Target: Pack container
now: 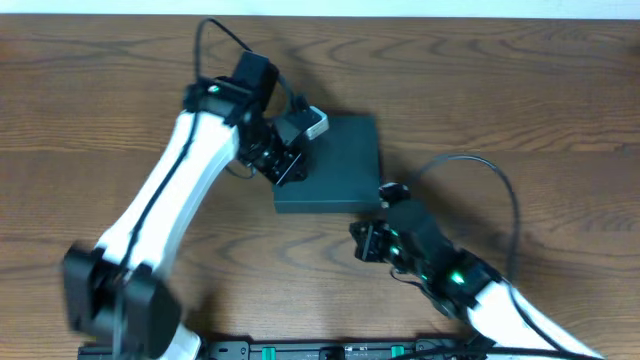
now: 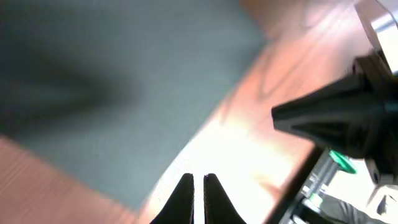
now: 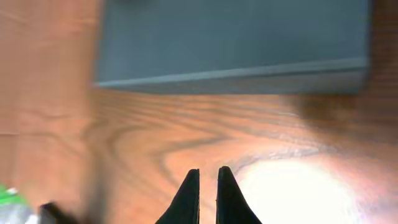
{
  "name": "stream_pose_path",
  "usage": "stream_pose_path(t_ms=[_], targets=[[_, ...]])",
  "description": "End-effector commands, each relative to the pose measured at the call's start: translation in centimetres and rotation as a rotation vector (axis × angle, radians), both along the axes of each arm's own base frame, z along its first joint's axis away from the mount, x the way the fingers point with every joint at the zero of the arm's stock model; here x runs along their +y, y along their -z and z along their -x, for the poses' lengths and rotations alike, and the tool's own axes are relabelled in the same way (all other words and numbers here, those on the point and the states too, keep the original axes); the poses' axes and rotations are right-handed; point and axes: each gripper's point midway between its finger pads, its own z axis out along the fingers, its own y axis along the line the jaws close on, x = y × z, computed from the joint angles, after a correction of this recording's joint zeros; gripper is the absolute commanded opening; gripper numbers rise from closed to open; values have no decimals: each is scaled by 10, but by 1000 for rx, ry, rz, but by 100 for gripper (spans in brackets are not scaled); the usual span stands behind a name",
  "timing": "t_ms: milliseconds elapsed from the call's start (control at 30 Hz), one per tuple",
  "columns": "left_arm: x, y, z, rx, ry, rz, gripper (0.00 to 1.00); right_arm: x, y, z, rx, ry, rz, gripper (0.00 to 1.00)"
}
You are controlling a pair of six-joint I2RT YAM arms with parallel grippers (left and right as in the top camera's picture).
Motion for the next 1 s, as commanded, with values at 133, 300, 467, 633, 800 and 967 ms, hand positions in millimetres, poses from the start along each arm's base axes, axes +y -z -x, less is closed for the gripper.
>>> stream_pose_path(t_ms=[133, 300, 467, 633, 800, 967], targets=[[14, -46, 31, -68, -13, 22, 6, -25, -73, 29, -224, -46, -90, 1], [19, -64, 45, -106, -13, 36, 6, -39, -103, 46, -352, -67, -142, 3], [21, -76, 49, -148, -13, 52, 73, -47, -103, 53, -385, -83, -115, 99], [21, -75, 49, -147, -13, 51, 98, -50, -91, 57, -341, -87, -82, 99], [21, -75, 49, -147, -13, 51, 98, -58, -68, 66, -258, -95, -18, 99], [21, -75, 49, -147, -13, 51, 99, -67, -47, 77, -174, -103, 46, 99]])
